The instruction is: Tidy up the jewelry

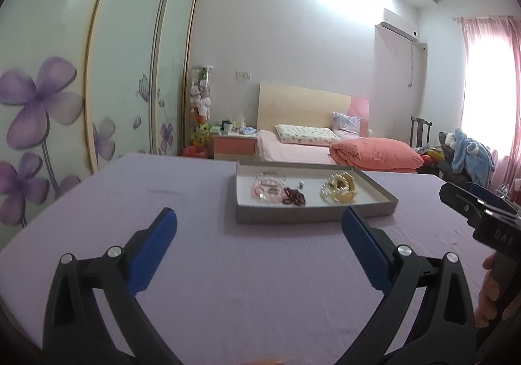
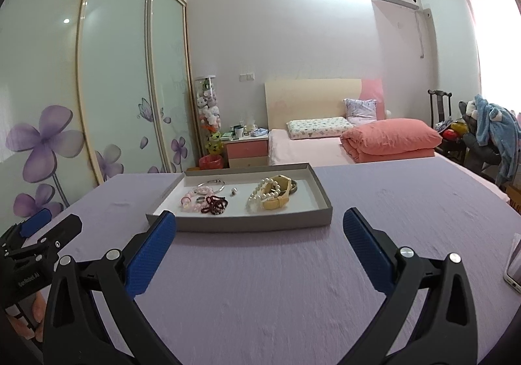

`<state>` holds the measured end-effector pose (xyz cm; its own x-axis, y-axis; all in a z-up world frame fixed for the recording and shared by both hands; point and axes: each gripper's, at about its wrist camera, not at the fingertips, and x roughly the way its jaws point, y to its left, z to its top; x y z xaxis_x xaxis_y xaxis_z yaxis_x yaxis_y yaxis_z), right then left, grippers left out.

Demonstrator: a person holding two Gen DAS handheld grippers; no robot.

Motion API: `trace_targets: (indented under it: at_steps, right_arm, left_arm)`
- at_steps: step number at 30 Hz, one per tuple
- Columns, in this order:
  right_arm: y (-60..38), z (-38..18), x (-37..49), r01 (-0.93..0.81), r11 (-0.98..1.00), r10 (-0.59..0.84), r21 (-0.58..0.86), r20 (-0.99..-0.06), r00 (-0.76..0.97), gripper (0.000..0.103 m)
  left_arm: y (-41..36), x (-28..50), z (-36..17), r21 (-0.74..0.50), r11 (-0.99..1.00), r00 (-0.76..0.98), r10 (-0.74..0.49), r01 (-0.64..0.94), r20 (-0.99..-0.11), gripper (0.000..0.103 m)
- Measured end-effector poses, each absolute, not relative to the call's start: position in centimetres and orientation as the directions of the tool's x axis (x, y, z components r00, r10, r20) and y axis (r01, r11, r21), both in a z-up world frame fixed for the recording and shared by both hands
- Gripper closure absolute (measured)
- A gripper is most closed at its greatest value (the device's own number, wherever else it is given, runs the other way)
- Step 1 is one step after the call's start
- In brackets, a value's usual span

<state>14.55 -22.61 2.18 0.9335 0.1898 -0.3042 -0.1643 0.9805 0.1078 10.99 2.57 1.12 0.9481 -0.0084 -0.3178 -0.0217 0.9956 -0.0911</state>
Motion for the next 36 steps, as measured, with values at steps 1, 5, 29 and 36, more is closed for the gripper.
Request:
trace_targets:
  at_steps: [1, 5, 29, 36]
  right_arm:
    - [-22.6, 2.0, 14.1, -0.161, 0.982, 0.185, 0.102, -0.301, 0.935, 0.002]
    - [-22.9, 1.4, 13.4, -0.162, 0.982, 0.183, 0.095, -0.297, 0.937, 0.002]
    - [-23.1, 1.2, 12.4, -0.181, 0.977, 0.207, 0.115, -0.290, 0.934, 0.002]
    - [-23.0, 1.2, 12.4, -0.182, 0.976, 0.209, 0.116, -0.292, 0.933, 0.002]
  left_arm:
    - [2.6, 10.7, 1.0, -0.094, 0.995, 0.947, -0.008, -0.024, -0.321, 0.004]
    - [2.7, 9.9, 0.4, -0.093, 0.995, 0.944, -0.006, -0.025, -0.329, 0.004]
    - [2.3, 9.5, 0.8, -0.106, 0.994, 0.948, -0.034, 0.000, -0.317, 0.004]
    - [2.3, 9.6, 0.8, -0.108, 0.994, 0.948, -0.034, -0.001, -0.318, 0.004]
